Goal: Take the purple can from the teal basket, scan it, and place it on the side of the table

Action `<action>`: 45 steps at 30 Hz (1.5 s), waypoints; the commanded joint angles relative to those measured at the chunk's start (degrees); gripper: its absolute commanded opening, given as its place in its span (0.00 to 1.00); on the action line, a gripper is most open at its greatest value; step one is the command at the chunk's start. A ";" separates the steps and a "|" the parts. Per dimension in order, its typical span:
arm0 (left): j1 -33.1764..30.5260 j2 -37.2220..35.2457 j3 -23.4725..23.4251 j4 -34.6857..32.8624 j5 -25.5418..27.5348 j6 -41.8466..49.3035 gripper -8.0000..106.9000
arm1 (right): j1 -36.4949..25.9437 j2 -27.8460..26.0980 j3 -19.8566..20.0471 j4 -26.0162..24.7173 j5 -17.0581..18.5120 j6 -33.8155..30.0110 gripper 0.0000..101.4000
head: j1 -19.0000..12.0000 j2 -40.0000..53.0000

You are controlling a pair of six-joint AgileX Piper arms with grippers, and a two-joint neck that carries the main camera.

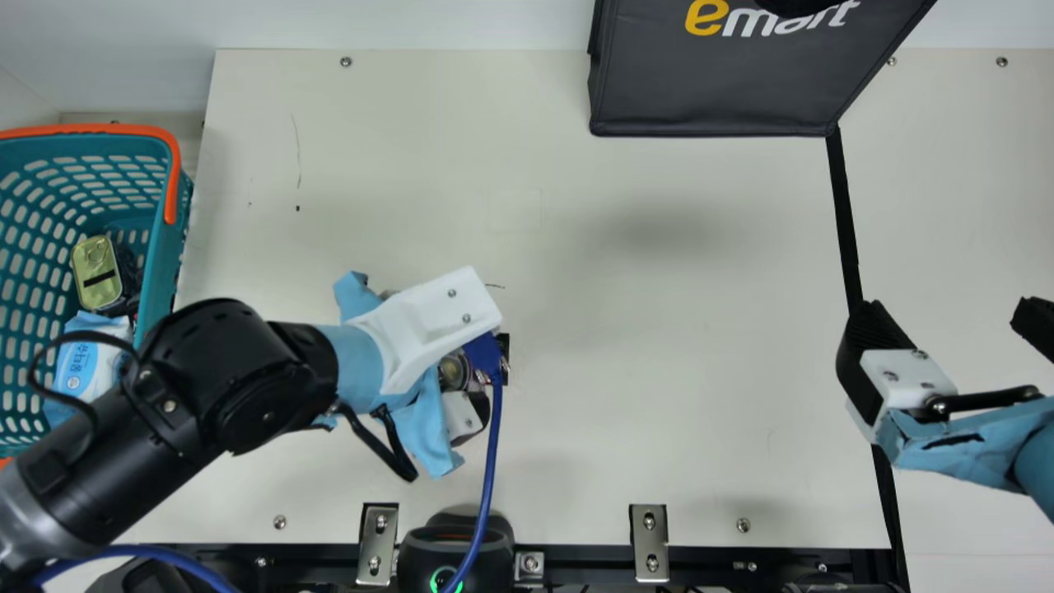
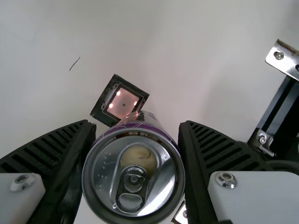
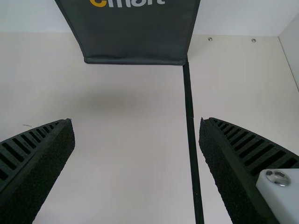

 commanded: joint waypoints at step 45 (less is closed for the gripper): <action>1.30 5.25 -7.34 -8.94 10.25 35.68 0.00 | 0.00 0.00 0.00 0.00 0.00 0.00 0.94 | -1.66 0.09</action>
